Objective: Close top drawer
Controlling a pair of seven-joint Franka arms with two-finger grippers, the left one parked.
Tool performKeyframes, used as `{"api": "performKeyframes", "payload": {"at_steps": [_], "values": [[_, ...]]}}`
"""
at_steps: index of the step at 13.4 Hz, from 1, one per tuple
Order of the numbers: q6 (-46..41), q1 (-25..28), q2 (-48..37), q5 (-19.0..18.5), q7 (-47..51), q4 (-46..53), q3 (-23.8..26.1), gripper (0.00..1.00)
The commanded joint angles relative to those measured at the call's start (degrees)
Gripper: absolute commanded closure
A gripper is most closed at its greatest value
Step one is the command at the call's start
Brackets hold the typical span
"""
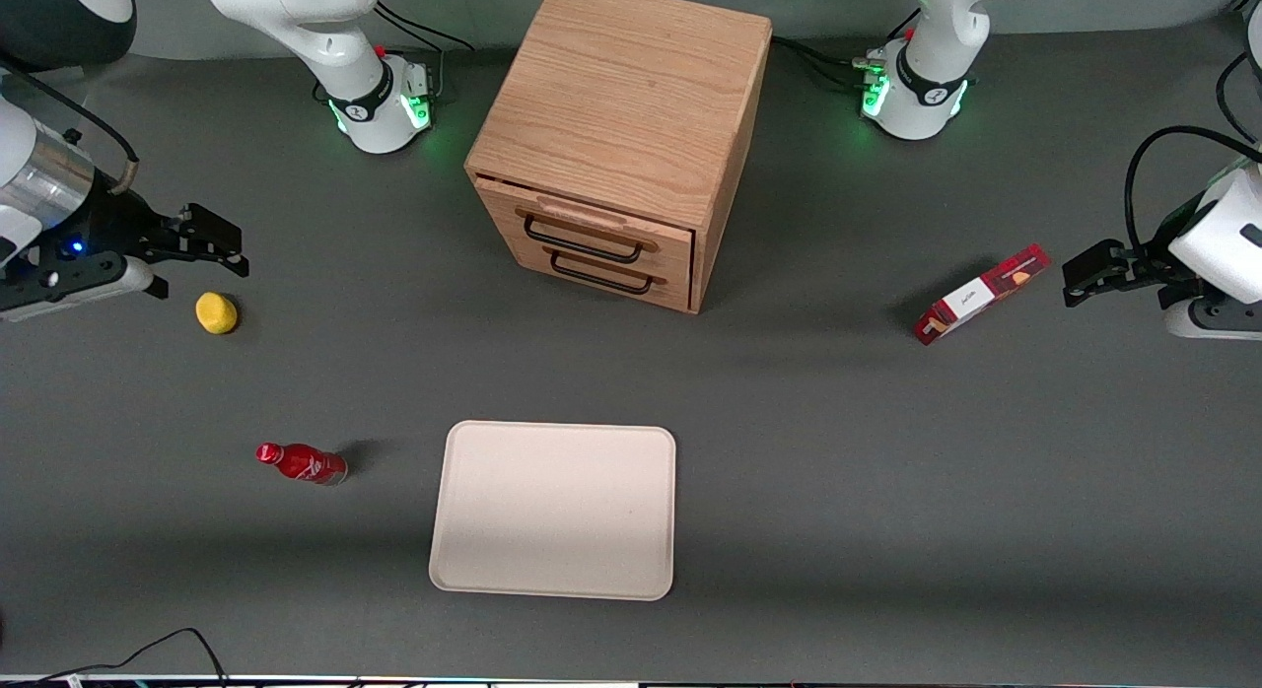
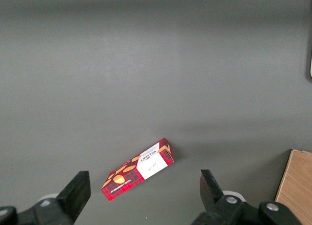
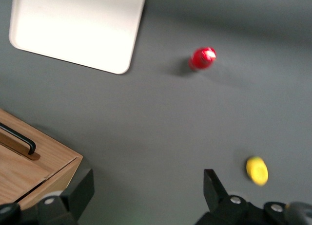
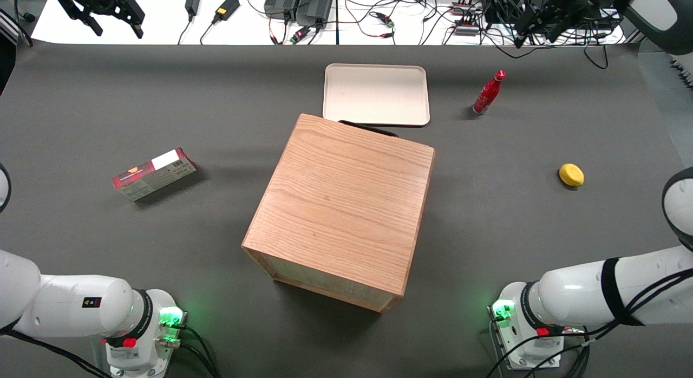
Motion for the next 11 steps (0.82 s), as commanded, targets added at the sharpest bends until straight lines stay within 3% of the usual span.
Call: {"api": "performKeyframes", "payload": {"at_steps": [1,6,11], "values": [[-1.65,0.82,-4.01,-1.88,4.61,-2.12,-0.91,0.0],[-1.65,0.73,-4.2,-3.2,11.8,-1.59,-1.19,0.0],[-1.3,-0.15,-2.88,-2.41,12.08,-1.15,-1.54,0.0]]}}
